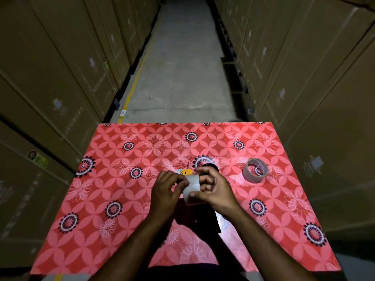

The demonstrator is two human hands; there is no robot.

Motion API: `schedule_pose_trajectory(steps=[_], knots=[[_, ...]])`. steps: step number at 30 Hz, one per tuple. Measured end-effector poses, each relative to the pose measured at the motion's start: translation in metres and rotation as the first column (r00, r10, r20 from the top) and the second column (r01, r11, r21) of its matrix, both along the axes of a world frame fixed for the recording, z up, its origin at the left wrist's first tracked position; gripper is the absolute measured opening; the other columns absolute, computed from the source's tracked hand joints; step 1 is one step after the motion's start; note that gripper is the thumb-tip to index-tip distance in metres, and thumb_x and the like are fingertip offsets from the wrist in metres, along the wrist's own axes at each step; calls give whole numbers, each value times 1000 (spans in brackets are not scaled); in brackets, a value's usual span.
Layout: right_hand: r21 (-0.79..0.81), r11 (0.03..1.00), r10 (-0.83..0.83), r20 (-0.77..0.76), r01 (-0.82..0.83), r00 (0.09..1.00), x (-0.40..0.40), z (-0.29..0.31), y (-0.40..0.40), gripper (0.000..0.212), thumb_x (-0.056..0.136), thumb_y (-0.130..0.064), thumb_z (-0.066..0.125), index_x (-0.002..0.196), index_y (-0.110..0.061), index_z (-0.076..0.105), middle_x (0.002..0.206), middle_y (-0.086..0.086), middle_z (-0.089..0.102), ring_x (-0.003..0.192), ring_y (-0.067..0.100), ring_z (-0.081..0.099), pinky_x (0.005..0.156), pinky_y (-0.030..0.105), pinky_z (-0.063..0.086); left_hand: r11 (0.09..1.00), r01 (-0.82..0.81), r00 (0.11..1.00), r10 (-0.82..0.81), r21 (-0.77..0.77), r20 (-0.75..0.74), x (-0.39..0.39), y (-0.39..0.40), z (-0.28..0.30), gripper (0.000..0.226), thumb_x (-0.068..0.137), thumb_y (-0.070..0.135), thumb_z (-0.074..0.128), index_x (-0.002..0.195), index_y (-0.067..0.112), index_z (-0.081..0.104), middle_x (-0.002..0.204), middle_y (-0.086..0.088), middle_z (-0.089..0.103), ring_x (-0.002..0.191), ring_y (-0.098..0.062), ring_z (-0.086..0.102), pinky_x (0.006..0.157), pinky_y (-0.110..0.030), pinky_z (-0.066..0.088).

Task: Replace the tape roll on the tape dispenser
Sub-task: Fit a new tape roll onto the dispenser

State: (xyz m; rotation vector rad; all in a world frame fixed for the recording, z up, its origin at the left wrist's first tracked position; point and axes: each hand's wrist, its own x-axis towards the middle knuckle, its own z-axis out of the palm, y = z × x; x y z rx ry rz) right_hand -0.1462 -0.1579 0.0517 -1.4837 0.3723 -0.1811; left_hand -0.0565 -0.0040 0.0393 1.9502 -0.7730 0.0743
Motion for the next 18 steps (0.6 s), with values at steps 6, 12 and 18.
schedule_pose_trajectory(steps=[6,12,18], knots=[[6,999,47,7,-47,999,0,5,1,61,72,8,81,121,-22,60,95,18,67,77,23,59,70,35,51,999,50,990,-51,-11,-128,-4,-6,-1,27,96,32,46,79,15,58,81,9,50,77,-3,48,71,-14,35],[-41,994,95,-37,-97,995,-1,-3,1,72,73,8,75,131,-27,53,89,4,61,75,19,52,61,29,38,989,85,874,-133,-123,-467,4,-5,-11,36,93,52,39,76,23,50,65,14,52,61,-3,44,61,-30,36],[-52,997,50,-50,-52,998,-5,0,-2,62,80,-3,80,132,-24,53,100,9,73,80,14,66,74,28,52,975,214,921,-220,-53,-321,6,3,0,33,83,51,64,100,22,68,100,-2,62,87,-7,61,73,-20,45]])
